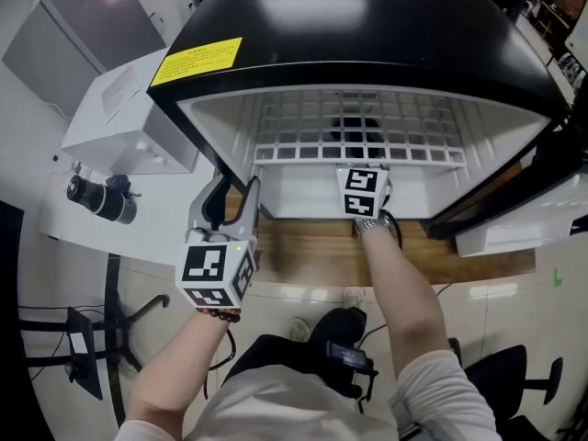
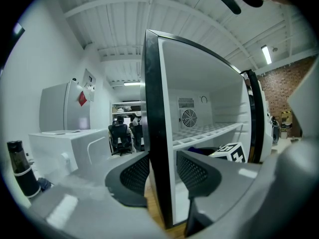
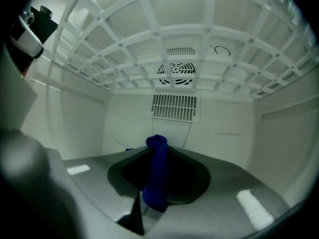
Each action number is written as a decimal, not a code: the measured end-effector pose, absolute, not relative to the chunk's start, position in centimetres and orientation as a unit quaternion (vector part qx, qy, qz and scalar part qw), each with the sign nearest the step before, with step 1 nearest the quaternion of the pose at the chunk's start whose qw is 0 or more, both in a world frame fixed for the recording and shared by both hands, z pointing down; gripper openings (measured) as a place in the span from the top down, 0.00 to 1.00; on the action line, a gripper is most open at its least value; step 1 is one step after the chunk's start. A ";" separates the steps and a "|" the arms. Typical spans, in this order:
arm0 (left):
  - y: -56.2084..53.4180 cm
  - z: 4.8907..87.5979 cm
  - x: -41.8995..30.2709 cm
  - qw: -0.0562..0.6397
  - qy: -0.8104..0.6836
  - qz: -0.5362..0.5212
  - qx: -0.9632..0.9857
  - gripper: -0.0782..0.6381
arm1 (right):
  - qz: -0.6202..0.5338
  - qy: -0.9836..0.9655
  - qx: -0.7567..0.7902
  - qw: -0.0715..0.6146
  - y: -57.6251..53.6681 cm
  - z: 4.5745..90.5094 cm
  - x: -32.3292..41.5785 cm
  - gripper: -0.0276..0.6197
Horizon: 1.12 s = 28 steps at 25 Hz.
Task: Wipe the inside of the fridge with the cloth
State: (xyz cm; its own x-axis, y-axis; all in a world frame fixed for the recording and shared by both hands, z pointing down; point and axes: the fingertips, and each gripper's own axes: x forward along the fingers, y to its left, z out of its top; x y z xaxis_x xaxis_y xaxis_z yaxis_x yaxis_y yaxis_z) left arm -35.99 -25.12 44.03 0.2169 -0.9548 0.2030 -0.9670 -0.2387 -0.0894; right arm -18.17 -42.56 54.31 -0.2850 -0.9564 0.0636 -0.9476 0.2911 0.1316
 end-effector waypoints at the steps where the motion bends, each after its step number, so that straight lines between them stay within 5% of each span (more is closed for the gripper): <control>1: -25.1 44.0 -36.0 0.029 -0.617 0.109 0.779 0.66 | -0.033 -0.798 0.598 0.066 -42.6 54.3 -17.5 0.84; 28: -25.1 44.2 -36.0 0.042 -0.620 0.138 0.771 0.66 | -0.009 -0.741 0.668 0.067 -41.8 53.3 -7.0 0.84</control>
State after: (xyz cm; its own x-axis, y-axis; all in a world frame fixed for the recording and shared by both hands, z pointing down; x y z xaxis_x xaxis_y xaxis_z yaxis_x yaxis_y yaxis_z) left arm -36.01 -25.13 44.20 0.1923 -0.9449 0.2650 -0.9680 -0.2270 -0.1067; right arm -7.00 -41.79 53.30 -0.0992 -0.9912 0.0876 -0.9888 0.1081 0.1033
